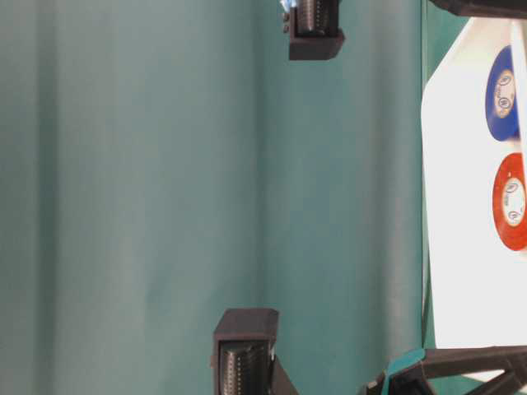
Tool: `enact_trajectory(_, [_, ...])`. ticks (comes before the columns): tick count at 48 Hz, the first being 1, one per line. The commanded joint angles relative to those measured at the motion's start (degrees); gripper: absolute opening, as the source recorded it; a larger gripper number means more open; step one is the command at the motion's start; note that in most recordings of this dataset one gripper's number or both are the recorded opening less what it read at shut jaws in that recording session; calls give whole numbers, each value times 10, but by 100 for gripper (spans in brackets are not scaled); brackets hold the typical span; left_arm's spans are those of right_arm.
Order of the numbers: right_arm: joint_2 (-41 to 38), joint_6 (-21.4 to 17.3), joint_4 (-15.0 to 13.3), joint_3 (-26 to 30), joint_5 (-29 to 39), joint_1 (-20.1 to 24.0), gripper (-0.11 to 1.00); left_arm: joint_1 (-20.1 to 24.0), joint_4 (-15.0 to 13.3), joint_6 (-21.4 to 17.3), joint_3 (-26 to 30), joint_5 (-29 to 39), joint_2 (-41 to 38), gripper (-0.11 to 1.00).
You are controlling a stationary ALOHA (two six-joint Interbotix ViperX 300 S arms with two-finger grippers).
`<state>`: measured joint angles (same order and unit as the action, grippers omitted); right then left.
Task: Put the tape alternately from left to right into the white case.
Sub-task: 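Lower the right gripper onto the white tape roll and grasp it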
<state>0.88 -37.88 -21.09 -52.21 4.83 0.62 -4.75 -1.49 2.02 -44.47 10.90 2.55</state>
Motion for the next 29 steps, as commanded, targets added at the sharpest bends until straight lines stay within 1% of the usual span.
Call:
enact_trajectory(1, [4, 1, -1, 9, -1, -2, 72, 2, -1, 0, 4, -4, 9, 66])
enact_trajectory(3, [4, 1, -1, 10, 2, -2, 68, 2, -1, 0, 4, -4, 8, 66])
enact_trajectory(5, [4, 1, -1, 11, 2, -2, 63, 2, 0, 0, 4, -4, 8, 66])
enact_trajectory(7, [4, 1, -1, 11, 3, -2, 53, 2, -1, 0, 4, -4, 9, 66])
enact_trajectory(9, [4, 1, -1, 11, 2, -2, 40, 2, -1, 0, 4, -4, 9, 66])
enact_trajectory(11, [5, 2, -1, 11, 2, -2, 31, 2, -1, 0, 4, -4, 8, 66])
enact_trajectory(12, [5, 1, -1, 11, 2, -2, 28, 2, -1, 0, 4, -4, 9, 66])
enact_trajectory(29, [41, 1, -1, 13, -1, -1, 28, 2, 0, 0, 4, -4, 8, 66])
